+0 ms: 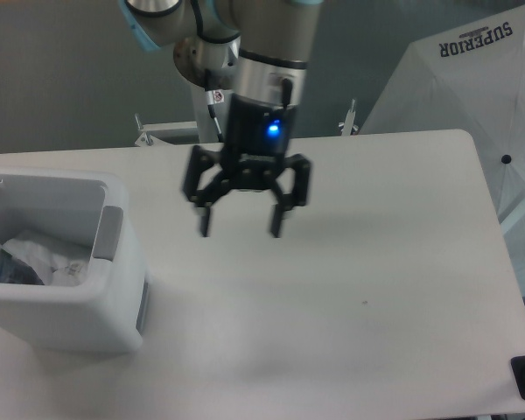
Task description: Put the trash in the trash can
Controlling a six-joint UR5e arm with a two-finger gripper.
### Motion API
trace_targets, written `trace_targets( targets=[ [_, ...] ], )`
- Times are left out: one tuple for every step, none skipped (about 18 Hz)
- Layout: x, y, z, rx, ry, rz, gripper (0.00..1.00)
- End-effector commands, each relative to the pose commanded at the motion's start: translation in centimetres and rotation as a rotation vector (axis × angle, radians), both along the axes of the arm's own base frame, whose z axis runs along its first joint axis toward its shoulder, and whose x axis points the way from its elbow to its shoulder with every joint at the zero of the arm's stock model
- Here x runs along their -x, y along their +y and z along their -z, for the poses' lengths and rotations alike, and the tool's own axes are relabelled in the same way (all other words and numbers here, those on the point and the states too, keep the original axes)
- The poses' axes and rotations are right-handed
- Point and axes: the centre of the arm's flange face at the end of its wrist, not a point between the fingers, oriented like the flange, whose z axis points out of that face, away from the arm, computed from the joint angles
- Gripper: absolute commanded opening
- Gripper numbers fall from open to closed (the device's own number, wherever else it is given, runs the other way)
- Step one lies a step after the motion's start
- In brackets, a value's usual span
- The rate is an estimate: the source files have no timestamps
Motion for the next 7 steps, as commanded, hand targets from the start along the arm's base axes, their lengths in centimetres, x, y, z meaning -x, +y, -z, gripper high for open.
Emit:
trace_targets(
  targets=[
    [0.2,-0.5,0.2,0.070,0.048,0.019,1.00],
    [0.5,-1.1,0.3,0.156,0.096,0.061,1.00],
    [0.0,-1.5,0.0,0.243,0.145,0.128,1.00],
    [-0.4,-2.1,-0.4,0.314,0.181,0.201,1.00],
    [-1.0,-2.6,-0.9,0.359,0.207,0.259,1.00],
    [-1.3,-3.0,-1.1,0.377,0.223,0.283,1.00],
    [-1.5,-3.2,-1.5,0.378,0.231,0.284,1.00]
  ],
)
